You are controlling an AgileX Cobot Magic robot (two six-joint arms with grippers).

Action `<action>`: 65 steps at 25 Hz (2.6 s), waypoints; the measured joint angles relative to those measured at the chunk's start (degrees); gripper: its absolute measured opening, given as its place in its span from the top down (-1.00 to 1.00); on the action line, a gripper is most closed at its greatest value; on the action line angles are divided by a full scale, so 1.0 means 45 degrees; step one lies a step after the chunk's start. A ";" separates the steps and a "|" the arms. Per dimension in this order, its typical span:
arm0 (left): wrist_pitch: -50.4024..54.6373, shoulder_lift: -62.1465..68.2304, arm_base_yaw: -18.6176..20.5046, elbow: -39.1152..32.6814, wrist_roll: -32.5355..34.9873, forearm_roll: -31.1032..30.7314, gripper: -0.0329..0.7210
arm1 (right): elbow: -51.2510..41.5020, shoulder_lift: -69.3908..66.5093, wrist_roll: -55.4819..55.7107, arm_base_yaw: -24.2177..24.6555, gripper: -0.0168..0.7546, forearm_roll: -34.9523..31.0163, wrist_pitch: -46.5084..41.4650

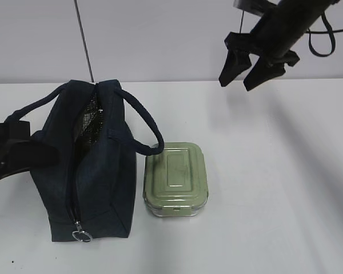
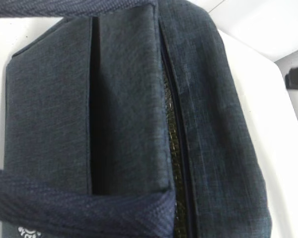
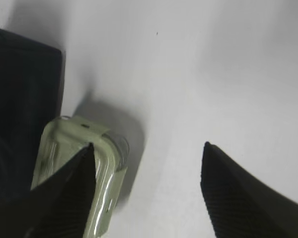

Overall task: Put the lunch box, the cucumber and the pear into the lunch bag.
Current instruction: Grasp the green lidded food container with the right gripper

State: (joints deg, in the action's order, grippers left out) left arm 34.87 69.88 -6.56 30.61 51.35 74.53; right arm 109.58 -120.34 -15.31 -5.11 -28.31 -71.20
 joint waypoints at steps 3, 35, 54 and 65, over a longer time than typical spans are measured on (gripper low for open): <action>0.0005 0.0000 0.0000 0.0000 0.0000 0.0000 0.96 | -0.1631 0.0346 -0.1111 0.0349 -0.38 -0.1144 0.0086; 0.0169 0.0000 0.0000 0.0000 0.0000 0.0000 0.96 | -1.0121 0.1431 -0.8306 0.0465 -0.40 -0.8880 0.2015; 0.0221 0.0000 0.0000 0.0000 0.0011 0.0117 0.96 | -0.9609 0.0344 -0.9136 -0.0631 -0.60 -0.9863 0.4094; 0.0221 0.0000 0.0000 0.0000 0.0011 0.0135 0.96 | -0.9538 -0.0330 -0.9136 -0.0631 -0.46 -1.0128 0.3872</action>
State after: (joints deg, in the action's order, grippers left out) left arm 35.86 69.88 -6.56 30.61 51.40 75.13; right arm 66.66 -121.83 -56.43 -7.95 -73.88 -53.77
